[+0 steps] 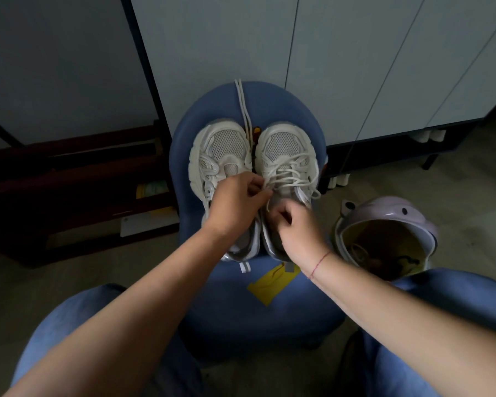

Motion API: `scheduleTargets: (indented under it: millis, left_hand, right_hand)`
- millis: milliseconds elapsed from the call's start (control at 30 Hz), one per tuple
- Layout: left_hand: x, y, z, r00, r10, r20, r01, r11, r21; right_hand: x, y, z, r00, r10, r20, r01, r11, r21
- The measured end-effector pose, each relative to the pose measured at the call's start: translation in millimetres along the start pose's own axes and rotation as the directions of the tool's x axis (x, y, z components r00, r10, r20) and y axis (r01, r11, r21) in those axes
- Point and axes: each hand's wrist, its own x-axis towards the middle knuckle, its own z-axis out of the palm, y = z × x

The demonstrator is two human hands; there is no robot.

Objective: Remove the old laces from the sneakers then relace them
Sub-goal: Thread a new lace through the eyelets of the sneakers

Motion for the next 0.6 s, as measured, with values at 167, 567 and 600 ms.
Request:
scheduleTargets:
  millis: [167, 567, 600]
  left_hand:
    - [-0.5, -2.2, -0.5, 0.999, -0.04, -0.011, 0.04, 0.997, -0.068]
    - [-0.9, -1.1, 0.1, 0.999, -0.038, -0.018, 0.037, 0.997, -0.073]
    - [-1.6, -0.8, 0.3, 0.999, -0.036, -0.019, 0.034, 0.997, -0.075]
  right_hand:
    - [-38.6, 8.0, -9.0, 0.951, 0.101, 0.294, -0.067, 0.99, -0.122]
    - [5.7, 4.4, 7.1, 0.99, 0.095, -0.108, -0.071, 0.976, 0.205]
    - [8.5, 6.3, 11.4, 0.984, 0.108, -0.141, -0.077, 0.976, 0.204]
